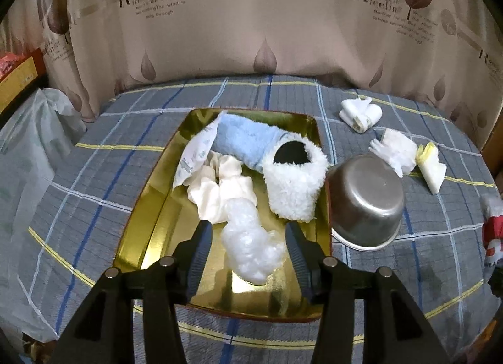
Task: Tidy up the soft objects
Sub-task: 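Open the left gripper to drop the bag in the tray while the right gripper lowers the shirt into it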
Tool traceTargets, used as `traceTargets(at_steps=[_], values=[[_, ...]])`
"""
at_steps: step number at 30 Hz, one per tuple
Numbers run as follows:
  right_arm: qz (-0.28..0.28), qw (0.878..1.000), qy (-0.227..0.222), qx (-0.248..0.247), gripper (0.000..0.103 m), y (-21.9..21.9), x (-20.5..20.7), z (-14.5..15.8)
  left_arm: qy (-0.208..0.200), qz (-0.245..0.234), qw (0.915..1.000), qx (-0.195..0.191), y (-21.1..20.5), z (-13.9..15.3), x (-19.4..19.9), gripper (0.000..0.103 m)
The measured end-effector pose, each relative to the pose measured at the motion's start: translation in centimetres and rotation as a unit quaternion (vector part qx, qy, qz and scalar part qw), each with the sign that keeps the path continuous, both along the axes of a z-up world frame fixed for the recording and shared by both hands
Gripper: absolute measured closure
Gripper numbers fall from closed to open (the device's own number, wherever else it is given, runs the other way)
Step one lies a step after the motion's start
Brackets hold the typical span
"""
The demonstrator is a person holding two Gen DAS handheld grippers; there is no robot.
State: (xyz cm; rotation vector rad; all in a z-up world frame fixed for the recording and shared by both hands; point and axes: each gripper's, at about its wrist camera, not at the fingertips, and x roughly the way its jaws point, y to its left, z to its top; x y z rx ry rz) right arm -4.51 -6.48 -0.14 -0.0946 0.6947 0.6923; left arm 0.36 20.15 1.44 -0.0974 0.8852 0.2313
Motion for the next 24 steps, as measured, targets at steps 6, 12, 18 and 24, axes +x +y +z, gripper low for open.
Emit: traceTargets(at_steps=[6, 12, 18, 24], values=[[0.014, 1.0, -0.004, 0.006, 0.088, 1.0, -0.1, 1.0, -0.012, 0.003, 0.9999, 0.0, -0.1, 1.0, -1.5, 0.053], [0.046, 0.999, -0.01, 0.014, 0.088, 3.8, 0.4, 2.2, -0.025, 0.036, 0.999, -0.007, 1.3, 1.6, -4.9, 0.053], [0.074, 0.997, 0.013, 0.033, 0.088, 8.2, 2.4, 2.5, -0.021, 0.084, 0.9961, -0.022, 4.0, 1.2, -8.7, 0.053], [0.102, 0.993, 0.049, 0.042, 0.088, 14.6, 5.3, 2.2, -0.02, 0.114, 0.9932, -0.013, 5.3, 1.5, -10.3, 0.053]])
